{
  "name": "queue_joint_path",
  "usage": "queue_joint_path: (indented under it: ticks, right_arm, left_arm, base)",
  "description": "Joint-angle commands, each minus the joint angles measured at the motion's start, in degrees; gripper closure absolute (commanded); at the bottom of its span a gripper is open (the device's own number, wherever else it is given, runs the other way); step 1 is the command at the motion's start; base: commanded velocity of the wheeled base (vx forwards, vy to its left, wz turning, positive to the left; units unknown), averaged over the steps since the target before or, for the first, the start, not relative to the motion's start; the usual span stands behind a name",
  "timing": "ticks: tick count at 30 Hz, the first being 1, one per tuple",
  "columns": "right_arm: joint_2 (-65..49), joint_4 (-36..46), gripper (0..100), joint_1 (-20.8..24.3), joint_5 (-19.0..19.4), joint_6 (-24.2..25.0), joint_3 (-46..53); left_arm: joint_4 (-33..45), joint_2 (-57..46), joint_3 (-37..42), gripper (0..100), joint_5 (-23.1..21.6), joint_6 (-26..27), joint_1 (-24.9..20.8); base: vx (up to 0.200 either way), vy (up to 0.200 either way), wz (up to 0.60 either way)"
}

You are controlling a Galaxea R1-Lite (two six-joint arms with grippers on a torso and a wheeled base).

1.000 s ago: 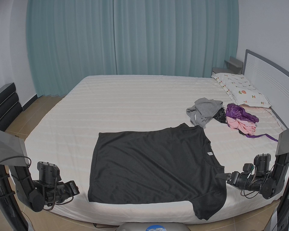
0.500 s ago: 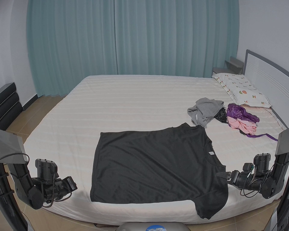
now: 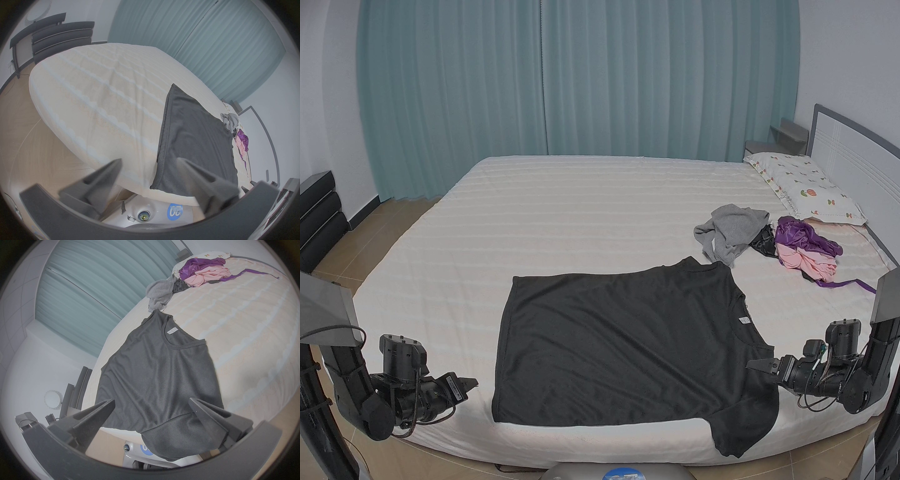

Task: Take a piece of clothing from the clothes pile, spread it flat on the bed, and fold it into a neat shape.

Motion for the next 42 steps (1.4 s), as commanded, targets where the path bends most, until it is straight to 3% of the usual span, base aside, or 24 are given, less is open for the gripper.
queue_joint_path:
  ticks: [1,10,22,28,37,42]
  right_arm:
    - [0.1,0.0,0,0.2,0.0,0.0,0.0]
    - [0.2,0.0,0,0.2,0.1,-0.1,0.2]
    - [0.1,-0.1,0,0.2,0.1,0.0,0.2]
    - [0.2,-0.1,0,0.2,0.1,0.0,0.2]
    - [0.2,-0.1,0,0.2,0.1,0.0,0.2]
    - [0.3,0.0,0,0.2,0.1,0.1,0.2]
  left_arm:
    - [-0.1,-0.2,0.2,0,0.1,0.0,-0.9]
    - [-0.1,-0.5,-0.3,0,0.1,-2.4,-2.8]
    - [-0.1,-0.5,-0.4,0,0.4,-2.5,-3.6]
    - [-0.1,-0.7,-0.9,0,0.8,-4.1,-3.2]
    - [0.0,-1.6,-2.4,0,0.7,-7.2,-1.9]
    - [-0.1,-1.7,-2.6,0,0.6,-7.1,-1.2]
  base:
    - [0.000,0.000,0.00]
    - [0.000,0.000,0.00]
    - [0.000,-0.200,0.00]
    - [0.000,0.000,0.00]
    - [0.200,0.000,0.00]
    - [0.000,0.000,0.00]
